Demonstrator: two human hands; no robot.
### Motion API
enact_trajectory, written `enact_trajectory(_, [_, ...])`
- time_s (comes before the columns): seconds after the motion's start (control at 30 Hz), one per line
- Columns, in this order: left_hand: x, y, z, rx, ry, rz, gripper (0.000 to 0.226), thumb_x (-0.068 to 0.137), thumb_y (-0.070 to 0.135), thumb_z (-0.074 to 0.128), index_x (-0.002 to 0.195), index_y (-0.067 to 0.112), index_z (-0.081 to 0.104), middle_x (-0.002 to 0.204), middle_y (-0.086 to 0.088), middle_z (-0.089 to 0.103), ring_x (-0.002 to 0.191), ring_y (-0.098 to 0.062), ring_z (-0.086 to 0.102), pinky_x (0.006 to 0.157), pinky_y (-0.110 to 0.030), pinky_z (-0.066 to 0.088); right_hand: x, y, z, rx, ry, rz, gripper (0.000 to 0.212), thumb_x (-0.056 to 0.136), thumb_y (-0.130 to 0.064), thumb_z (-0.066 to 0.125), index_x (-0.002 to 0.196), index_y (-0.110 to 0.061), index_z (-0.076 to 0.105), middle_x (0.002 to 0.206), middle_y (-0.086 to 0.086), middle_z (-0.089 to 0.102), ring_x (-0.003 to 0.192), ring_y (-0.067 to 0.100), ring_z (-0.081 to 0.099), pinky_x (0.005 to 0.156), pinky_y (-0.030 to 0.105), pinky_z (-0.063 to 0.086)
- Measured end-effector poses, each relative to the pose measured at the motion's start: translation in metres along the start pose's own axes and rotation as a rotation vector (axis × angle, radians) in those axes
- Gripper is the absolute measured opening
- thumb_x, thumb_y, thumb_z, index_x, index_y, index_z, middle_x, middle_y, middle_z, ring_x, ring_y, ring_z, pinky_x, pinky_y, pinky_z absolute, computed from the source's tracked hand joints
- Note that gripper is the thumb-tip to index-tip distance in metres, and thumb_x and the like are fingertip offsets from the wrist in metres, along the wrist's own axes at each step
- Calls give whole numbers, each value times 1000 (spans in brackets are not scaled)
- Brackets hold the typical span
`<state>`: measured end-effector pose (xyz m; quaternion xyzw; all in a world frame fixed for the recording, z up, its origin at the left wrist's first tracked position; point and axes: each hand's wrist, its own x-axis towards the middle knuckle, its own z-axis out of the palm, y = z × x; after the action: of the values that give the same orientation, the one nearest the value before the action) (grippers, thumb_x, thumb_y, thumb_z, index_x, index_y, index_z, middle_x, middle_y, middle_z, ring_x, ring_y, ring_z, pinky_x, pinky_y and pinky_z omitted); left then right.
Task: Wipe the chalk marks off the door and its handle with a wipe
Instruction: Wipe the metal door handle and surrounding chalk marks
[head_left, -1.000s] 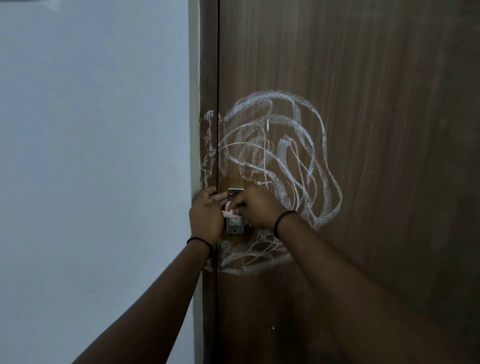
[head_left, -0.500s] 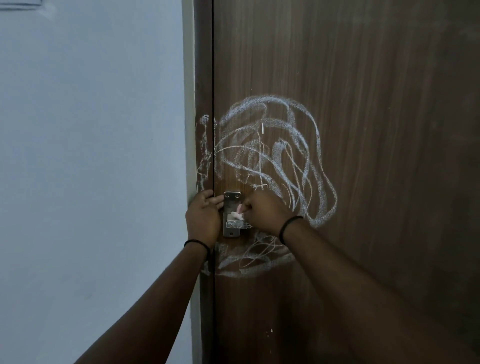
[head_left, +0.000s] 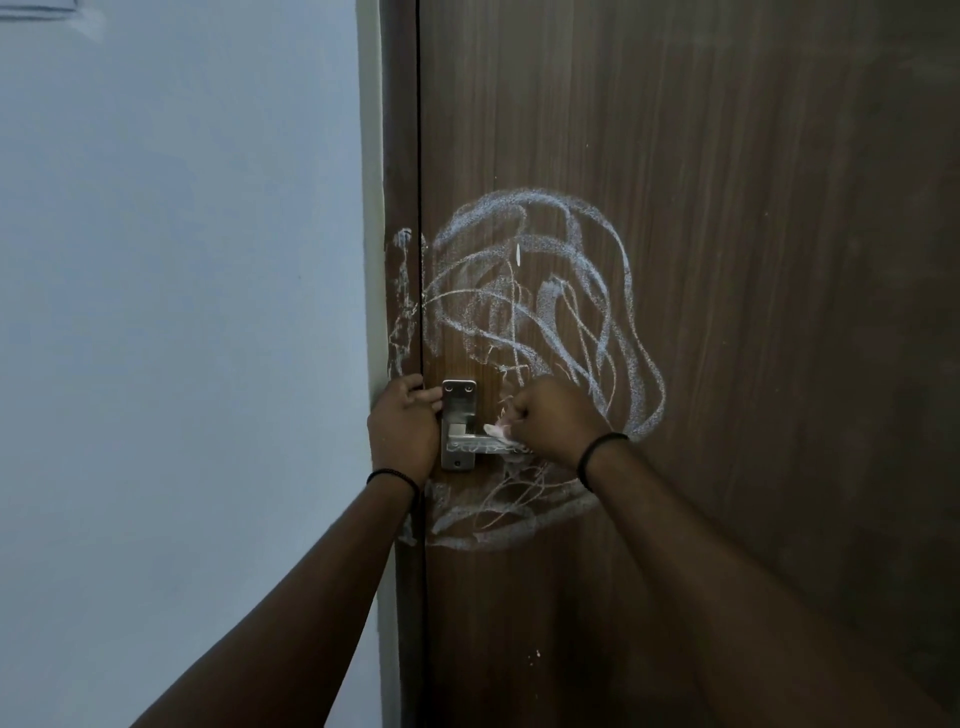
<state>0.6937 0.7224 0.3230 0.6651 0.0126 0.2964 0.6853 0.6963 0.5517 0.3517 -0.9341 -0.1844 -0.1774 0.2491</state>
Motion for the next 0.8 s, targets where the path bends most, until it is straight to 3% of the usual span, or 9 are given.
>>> enact_trajectory(0.2, [-4,0,-4,23,-3,15,36,96,2,44,131,4,55,117,-12,70,108,-22,66,102,-45,50,-4,-25,32,14,64,-109,13,88,-29,69,77,-26,76,92,-3,74,92,18,66,83,39,56])
enact_trajectory(0.27, [-4,2,-5,47,-22,26,36,97,3,43,132,4,54,118,-12,70,109,-22,66,103,-44,50,-9,-5,23,76,54,-47,10,88,-35,69,83,-30,77,87,-11,75,77,9,67,74,36,57])
enact_trajectory(0.33, [-2,3,-5,50,-25,31,37,97,2,43,132,4,54,117,-12,70,108,-22,66,102,-44,50,-16,15,9,101,75,28,10,85,-35,73,76,-34,76,73,-16,72,62,4,64,61,32,55])
enact_trajectory(0.5, [-4,-1,0,40,2,29,37,95,-1,46,131,5,57,114,-10,70,107,-20,66,102,-43,51,-15,17,2,73,73,48,12,85,-27,73,74,-28,77,62,-19,69,53,-3,62,51,18,44])
enact_trajectory(0.57, [-5,-2,1,61,0,41,38,94,-1,45,130,5,57,116,-10,70,109,-20,66,102,-44,51,-10,-3,16,109,42,-3,9,86,-27,72,79,-26,77,66,-16,71,58,-2,64,60,22,51])
enact_trajectory(0.63, [-5,-1,1,78,-10,45,38,95,0,45,130,4,57,120,-11,69,112,-20,65,103,-44,50,-6,-21,29,105,60,-44,9,87,-28,72,82,-24,77,82,-12,75,85,6,67,87,28,51])
enact_trajectory(0.67, [-5,-1,0,80,-15,42,37,95,1,45,130,4,57,121,-12,69,113,-20,65,104,-44,49,-4,-24,32,96,75,-50,9,87,-29,72,82,-25,77,86,-11,75,93,10,66,91,31,49])
enact_trajectory(0.7, [-5,0,-1,81,-22,38,36,96,2,46,130,4,57,121,-12,69,113,-20,64,104,-44,49,-4,-23,32,104,78,-44,8,87,-30,72,83,-25,77,87,-11,75,94,11,65,91,33,51])
enact_trajectory(0.8, [-6,-1,-4,87,-40,48,34,97,5,48,130,5,57,121,-10,69,114,-20,64,105,-43,48,-9,-2,25,206,50,6,11,87,-28,71,82,-22,78,79,-9,73,68,13,66,73,39,59])
